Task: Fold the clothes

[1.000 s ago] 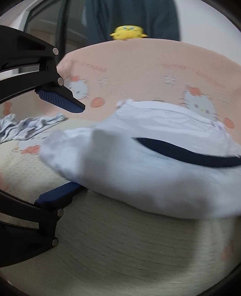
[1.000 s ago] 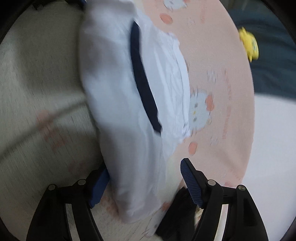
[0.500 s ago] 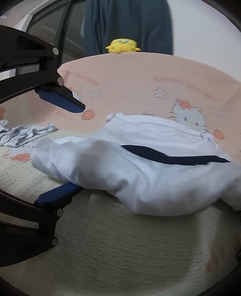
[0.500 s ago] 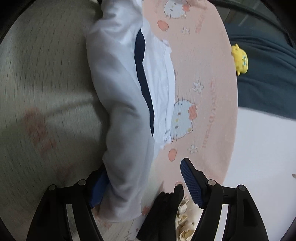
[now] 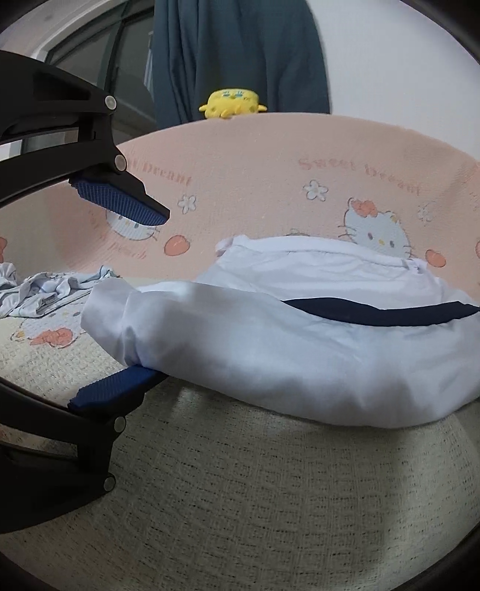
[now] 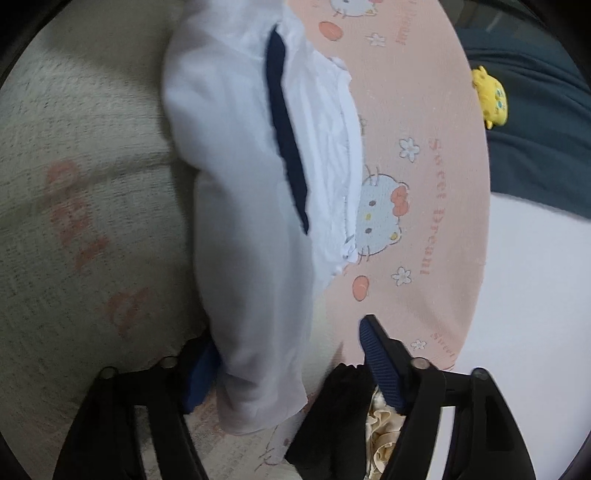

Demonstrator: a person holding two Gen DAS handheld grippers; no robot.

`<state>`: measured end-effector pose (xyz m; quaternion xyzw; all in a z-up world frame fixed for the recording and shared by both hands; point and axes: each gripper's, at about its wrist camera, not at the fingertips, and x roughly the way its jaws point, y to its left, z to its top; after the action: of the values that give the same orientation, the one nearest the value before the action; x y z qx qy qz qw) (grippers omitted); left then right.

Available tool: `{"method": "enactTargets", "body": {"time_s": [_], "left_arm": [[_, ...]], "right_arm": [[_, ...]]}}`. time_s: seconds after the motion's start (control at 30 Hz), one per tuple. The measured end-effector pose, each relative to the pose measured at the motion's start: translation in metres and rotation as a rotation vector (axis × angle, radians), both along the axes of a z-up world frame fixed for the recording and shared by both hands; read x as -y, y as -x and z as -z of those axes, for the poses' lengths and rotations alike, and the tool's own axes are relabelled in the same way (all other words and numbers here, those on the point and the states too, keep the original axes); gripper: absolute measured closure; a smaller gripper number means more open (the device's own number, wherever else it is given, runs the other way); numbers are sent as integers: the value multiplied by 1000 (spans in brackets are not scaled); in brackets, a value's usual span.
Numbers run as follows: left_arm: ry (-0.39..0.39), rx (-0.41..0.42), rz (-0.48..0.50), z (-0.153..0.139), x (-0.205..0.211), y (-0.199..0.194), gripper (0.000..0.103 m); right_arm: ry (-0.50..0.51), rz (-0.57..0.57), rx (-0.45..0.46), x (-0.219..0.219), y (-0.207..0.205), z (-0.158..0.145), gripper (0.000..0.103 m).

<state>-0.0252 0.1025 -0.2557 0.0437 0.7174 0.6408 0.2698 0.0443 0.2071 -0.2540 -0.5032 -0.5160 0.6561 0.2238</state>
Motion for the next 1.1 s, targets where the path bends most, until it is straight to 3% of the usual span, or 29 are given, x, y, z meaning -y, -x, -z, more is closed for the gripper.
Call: {"method": "enactTargets", "body": {"time_s": [0.03,0.07,0.1,0.13,0.2,0.23,0.43,0.63,0.87,1.1], "left_arm": [[2,0,5,1,-1,0,35],[8,7,8,2,-1,0,42],[21,33,5,3,-1,0,52],[34,58,2,5,0,0,57],[53,109,-18,10,-4,3,81],[56,120,-30,11,-5,4,84],[65,165,-78,9,-13,11,86],[76,216,-115,1,-20,19,86],[91,421,-197,-17,-14,21,86],[139,464,-183,-26,6,-6,86]], "right_arm": [[22,3,21,0,1,4,57],[38,5,42,1,1,8,71],[36,2,55,3,1,11,79],[16,-5,63,5,1,16,82],[-29,-16,70,8,1,24,84],[-29,-15,69,7,2,24,84],[5,-11,38,-3,6,20,84],[36,-27,72,-11,14,16,84],[32,-104,114,-21,6,10,88],[100,-87,121,-24,-2,-9,88]]}}
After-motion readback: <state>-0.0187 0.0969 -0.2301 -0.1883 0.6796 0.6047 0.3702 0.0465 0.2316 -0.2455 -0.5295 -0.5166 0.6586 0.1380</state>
